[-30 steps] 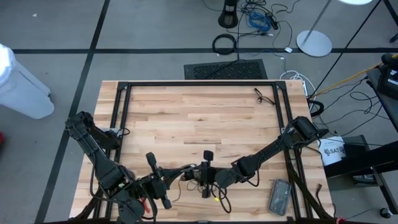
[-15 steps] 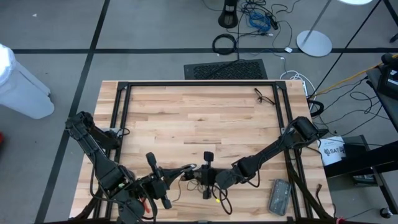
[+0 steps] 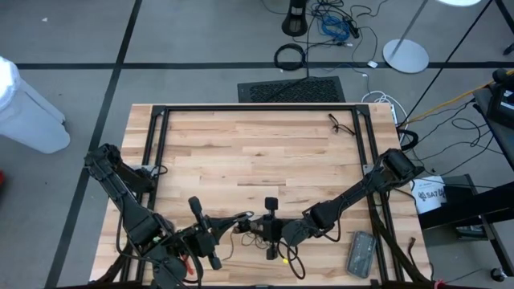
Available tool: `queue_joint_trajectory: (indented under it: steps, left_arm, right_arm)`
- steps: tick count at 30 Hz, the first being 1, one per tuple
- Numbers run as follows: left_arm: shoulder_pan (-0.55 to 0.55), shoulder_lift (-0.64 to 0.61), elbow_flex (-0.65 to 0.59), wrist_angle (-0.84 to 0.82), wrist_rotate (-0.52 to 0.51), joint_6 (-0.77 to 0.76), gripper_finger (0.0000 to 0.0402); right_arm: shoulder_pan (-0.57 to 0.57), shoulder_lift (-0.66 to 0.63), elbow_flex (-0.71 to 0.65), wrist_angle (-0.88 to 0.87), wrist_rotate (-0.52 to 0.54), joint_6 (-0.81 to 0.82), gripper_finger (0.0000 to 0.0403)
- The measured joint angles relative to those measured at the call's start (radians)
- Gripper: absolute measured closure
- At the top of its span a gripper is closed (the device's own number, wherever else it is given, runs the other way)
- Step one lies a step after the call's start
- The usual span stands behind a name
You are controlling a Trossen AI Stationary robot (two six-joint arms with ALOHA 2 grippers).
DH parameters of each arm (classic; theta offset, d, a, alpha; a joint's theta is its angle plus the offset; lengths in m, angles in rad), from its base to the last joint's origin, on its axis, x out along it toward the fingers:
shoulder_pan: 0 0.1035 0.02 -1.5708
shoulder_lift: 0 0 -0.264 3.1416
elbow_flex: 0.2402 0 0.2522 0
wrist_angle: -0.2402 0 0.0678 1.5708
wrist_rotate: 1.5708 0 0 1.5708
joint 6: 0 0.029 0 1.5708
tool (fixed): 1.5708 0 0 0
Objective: Coil cords
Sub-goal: Coil the black wire onto the black spool
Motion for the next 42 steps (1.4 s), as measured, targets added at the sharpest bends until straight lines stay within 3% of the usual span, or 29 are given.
queue_joint_trajectory:
  steps: [9, 20, 31, 37, 42]
  left_arm:
    - [0.0, 0.0, 0.0, 0.0, 0.0, 0.0, 0.04]
    - [0.0, 0.0, 0.0, -0.003, 0.022, 0.016, 0.04]
    - [0.0, 0.0, 0.0, -0.062, 0.143, 0.035, 0.04]
    - [0.0, 0.0, -0.006, -0.106, 0.161, 0.061, 0.04]
    - [0.007, 0.0, -0.007, -0.134, 0.162, 0.059, 0.04]
  right_arm:
    - [0.0, 0.0, 0.0, 0.0, -0.019, 0.001, 0.0399]
    - [0.0, -0.026, -0.002, -0.093, -0.012, 0.062, 0.0402]
    - [0.053, -0.175, -0.002, -0.389, 0.202, 0.18, 0.0403]
    - [0.104, -0.251, -0.002, -0.407, 0.291, 0.182, 0.0403]
    - [0.134, -0.289, -0.002, -0.378, 0.306, 0.189, 0.0403]
